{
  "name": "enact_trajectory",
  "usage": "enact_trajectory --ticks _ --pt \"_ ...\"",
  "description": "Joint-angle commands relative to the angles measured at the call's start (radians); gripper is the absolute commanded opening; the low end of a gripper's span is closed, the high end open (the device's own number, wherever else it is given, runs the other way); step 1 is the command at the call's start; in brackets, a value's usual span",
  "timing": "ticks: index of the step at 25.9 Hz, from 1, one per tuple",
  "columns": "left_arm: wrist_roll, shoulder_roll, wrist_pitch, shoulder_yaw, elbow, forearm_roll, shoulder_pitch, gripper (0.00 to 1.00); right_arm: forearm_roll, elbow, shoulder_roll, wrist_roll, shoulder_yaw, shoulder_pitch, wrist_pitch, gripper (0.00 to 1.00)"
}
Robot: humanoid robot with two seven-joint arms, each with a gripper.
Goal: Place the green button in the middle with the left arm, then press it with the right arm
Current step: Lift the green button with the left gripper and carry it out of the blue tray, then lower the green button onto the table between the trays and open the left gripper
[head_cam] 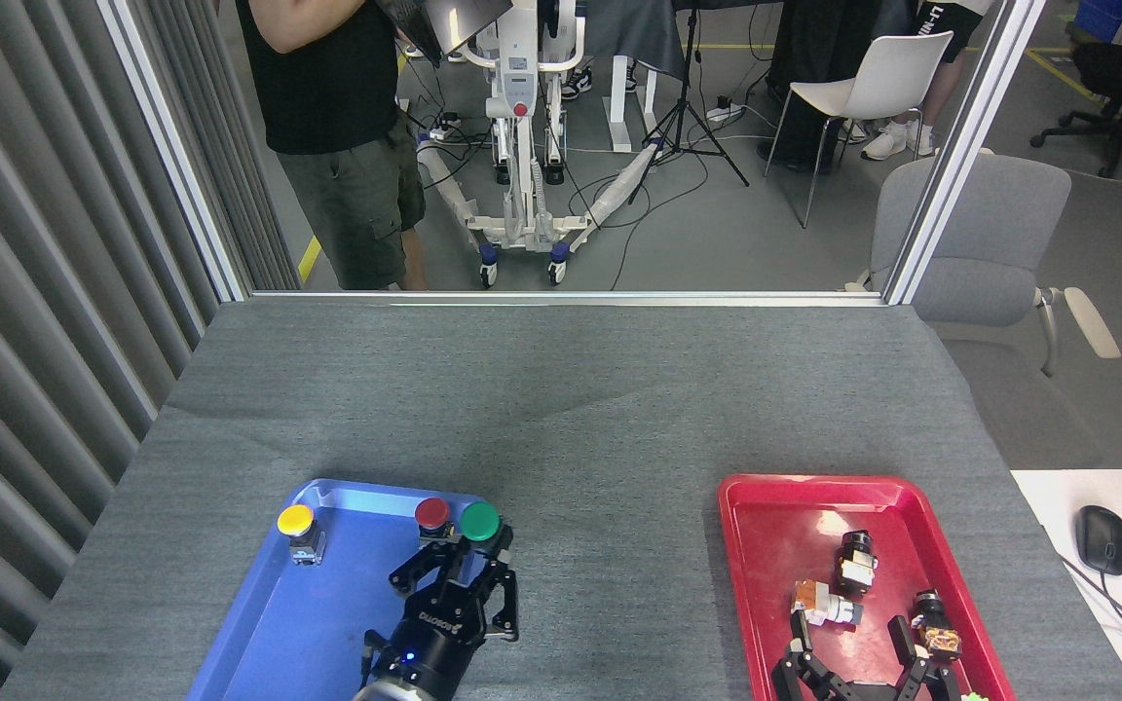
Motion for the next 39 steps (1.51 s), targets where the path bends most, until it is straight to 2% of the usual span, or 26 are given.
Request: enact_trajectory --ticks 1,4,7,13,16,17,18,20,22,24,25,28,31,34,39 --pt "-0.088 -0.031 -0.112 -0.171 0.17 -0.056 -0.159 0.0 0.0 0.0 0.0 0.0 0.0 0.0 0.0 1.0" --pt "-0.093 -0.086 -0.119 -0.187 0.343 -0.05 -0.228 0.0 0.0 0.001 0.0 0.0 0.0 0.0 0.0 1.0" --pt "-0.091 -0.107 -0.116 -0.187 0.441 -0.05 -0.259 0.0 0.0 0.0 0.0 0.0 0.0 0.0 0.003 1.0" --pt "-0.088 -0.116 -0.088 -0.184 0.474 -0.031 -0.266 0.0 0.0 0.001 0.001 0.002 0.001 -0.003 0.006 1.0" --pt "-0.088 -0.116 -0.083 -0.184 0.488 -0.03 -0.266 0.05 0.0 0.001 0.006 0.002 0.001 -0.006 0.006 1.0" --pt "-0.087 -0.116 -0.083 -0.185 0.491 -0.03 -0.266 0.09 0.0 0.001 0.009 0.002 0.003 -0.006 0.008 1.0" --pt "-0.082 -0.116 -0.083 -0.19 0.492 -0.03 -0.27 0.18 0.0 0.003 0.01 0.003 0.003 -0.008 0.008 1.0" --pt "-0.061 -0.116 -0.085 -0.196 0.492 -0.03 -0.27 0.47 0.0 0.005 0.01 0.003 0.006 -0.015 0.009 1.0" --pt "-0.039 -0.115 -0.089 -0.197 0.492 -0.033 -0.27 0.68 0.0 0.005 0.012 0.003 0.015 -0.017 0.009 1.0" --pt "-0.036 -0.116 -0.089 -0.2 0.489 -0.033 -0.27 0.93 0.0 0.008 0.012 0.003 0.024 -0.018 0.015 1.0" --pt "-0.036 -0.116 -0.089 -0.2 0.486 -0.033 -0.268 0.99 0.0 0.008 0.012 0.005 0.026 -0.02 0.021 0.99" --pt "-0.033 -0.115 -0.073 -0.199 0.472 -0.034 -0.262 0.99 0.002 0.011 0.014 0.005 0.036 -0.028 0.024 0.99" --pt "-0.033 -0.112 -0.02 -0.202 0.374 -0.043 -0.213 0.99 0.002 0.015 0.012 0.005 0.036 -0.029 0.024 0.99" --pt "-0.036 -0.093 0.049 -0.2 0.185 -0.051 -0.125 0.99 0.002 0.018 0.012 0.005 0.036 -0.032 0.038 0.99" --pt "-0.053 0.042 0.397 -0.156 -0.167 -0.047 0.092 0.99 0.002 0.023 0.012 0.006 0.044 -0.051 0.058 0.96"
